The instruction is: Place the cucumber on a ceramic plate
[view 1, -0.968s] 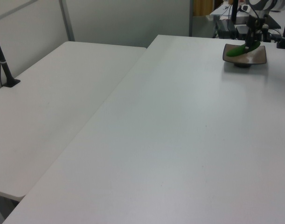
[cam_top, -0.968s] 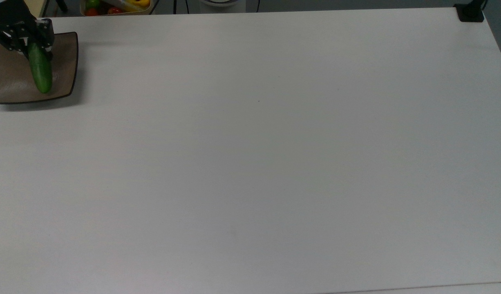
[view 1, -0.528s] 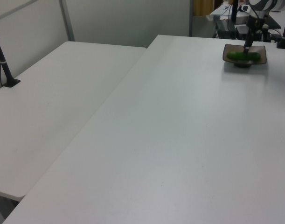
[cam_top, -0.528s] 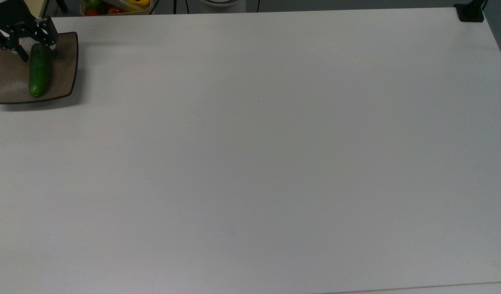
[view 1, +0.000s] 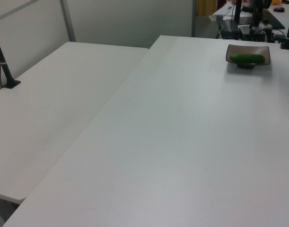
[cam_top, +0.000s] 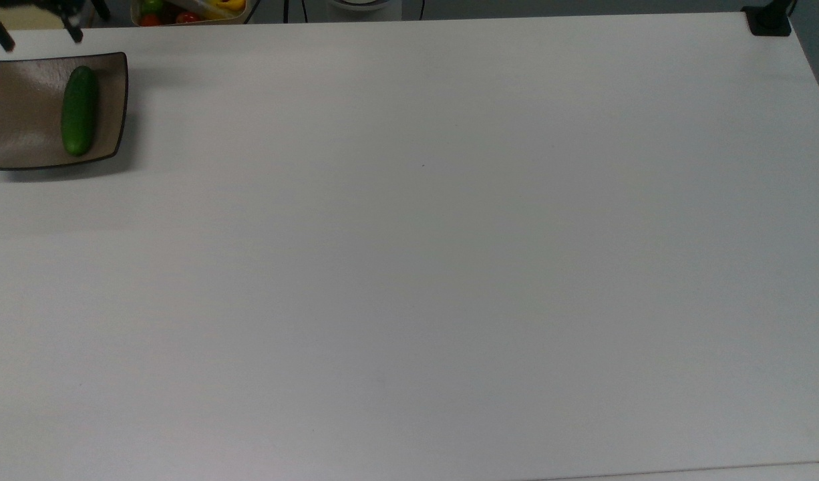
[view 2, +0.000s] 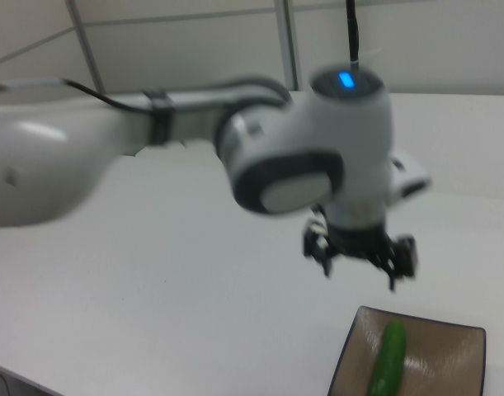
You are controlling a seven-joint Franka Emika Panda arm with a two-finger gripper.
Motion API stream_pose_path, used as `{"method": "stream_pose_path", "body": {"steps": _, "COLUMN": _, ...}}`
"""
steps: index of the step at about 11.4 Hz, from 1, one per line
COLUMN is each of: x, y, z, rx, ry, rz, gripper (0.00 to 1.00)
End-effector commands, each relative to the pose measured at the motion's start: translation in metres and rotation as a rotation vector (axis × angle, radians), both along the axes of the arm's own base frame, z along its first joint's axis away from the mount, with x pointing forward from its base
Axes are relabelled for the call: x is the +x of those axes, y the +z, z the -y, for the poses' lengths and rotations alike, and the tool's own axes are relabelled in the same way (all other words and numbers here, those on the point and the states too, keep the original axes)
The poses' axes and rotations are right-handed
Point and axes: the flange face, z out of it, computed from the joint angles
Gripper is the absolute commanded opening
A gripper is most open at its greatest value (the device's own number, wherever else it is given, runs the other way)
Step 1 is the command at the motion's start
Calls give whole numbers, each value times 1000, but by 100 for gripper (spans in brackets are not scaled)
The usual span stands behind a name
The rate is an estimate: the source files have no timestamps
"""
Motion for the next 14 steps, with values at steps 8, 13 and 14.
{"method": "stream_pose_path", "body": {"steps": 8, "x": 13, "y": 174, "z": -199, "rx": 84, "ry": -231, "rz": -216, "gripper": 100}}
{"method": "stream_pose_path", "body": {"steps": 13, "x": 26, "y": 152, "z": -329, "rx": -57, "ry": -235, "rz": -174, "gripper": 100}}
{"method": "stream_pose_path", "body": {"steps": 14, "x": 23, "y": 141, "z": -344, "rx": -55, "ry": -197, "rz": -156, "gripper": 100}}
